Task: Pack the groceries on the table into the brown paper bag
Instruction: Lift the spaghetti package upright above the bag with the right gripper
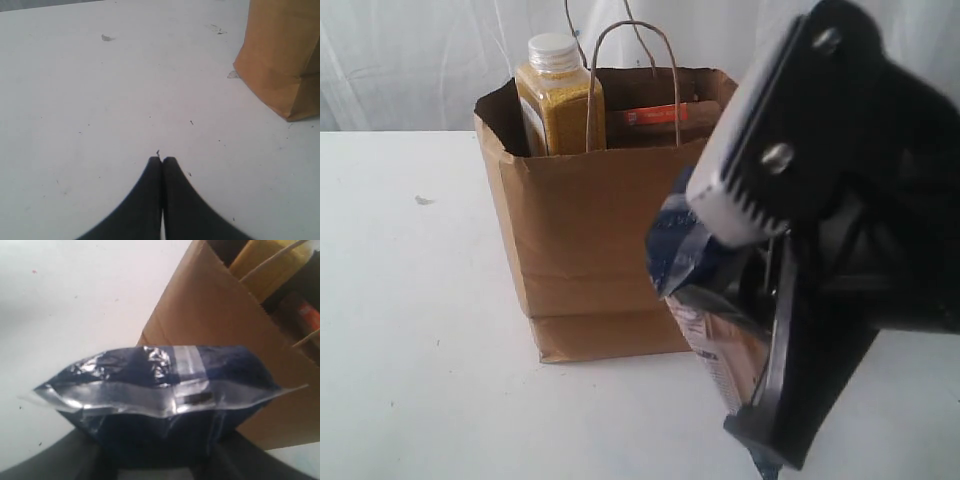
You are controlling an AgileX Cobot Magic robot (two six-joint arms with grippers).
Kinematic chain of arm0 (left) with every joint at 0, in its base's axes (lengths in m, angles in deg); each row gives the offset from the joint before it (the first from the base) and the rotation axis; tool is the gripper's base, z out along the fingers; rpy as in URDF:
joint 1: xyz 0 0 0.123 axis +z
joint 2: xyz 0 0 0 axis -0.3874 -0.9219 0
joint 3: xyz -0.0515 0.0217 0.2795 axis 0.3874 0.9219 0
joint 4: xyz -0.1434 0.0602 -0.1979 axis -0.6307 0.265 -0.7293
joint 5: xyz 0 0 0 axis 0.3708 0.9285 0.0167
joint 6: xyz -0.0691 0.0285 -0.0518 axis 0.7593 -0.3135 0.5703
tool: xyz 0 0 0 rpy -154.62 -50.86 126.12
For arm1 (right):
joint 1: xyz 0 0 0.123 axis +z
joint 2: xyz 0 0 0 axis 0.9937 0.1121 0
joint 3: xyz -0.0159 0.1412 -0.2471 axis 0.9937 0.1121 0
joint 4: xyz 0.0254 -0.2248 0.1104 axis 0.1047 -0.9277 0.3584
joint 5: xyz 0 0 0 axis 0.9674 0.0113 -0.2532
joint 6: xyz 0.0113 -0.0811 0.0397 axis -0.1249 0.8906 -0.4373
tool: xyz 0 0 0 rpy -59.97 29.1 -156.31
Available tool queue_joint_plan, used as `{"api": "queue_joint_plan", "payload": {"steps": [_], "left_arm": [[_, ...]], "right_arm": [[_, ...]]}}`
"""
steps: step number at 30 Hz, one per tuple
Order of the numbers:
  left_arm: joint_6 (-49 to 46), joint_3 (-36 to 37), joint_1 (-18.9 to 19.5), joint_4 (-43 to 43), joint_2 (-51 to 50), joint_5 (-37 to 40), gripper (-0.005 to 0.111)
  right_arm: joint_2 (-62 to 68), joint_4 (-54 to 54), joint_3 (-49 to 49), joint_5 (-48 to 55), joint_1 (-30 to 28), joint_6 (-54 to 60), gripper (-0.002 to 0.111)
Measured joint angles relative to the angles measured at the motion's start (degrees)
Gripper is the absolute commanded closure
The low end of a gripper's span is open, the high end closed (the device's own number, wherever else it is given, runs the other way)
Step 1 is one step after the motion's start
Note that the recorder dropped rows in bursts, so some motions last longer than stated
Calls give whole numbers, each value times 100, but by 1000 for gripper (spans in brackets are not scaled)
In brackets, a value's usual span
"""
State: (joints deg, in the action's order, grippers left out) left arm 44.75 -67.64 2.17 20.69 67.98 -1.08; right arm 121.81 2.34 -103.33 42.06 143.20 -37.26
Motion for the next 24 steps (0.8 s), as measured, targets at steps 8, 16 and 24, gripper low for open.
{"api": "queue_joint_plan", "payload": {"steps": [8,16,24], "left_arm": [[0,0,0,0,0,0,107],[0,0,0,0,0,0,107],[0,0,0,0,0,0,107]], "right_arm": [[-260,-560,-1052,234,0,-800,108],[-260,-1500,-2204,547,0,-1887,108],[-160,-2582,-3186,497,0,-2800,108]]}}
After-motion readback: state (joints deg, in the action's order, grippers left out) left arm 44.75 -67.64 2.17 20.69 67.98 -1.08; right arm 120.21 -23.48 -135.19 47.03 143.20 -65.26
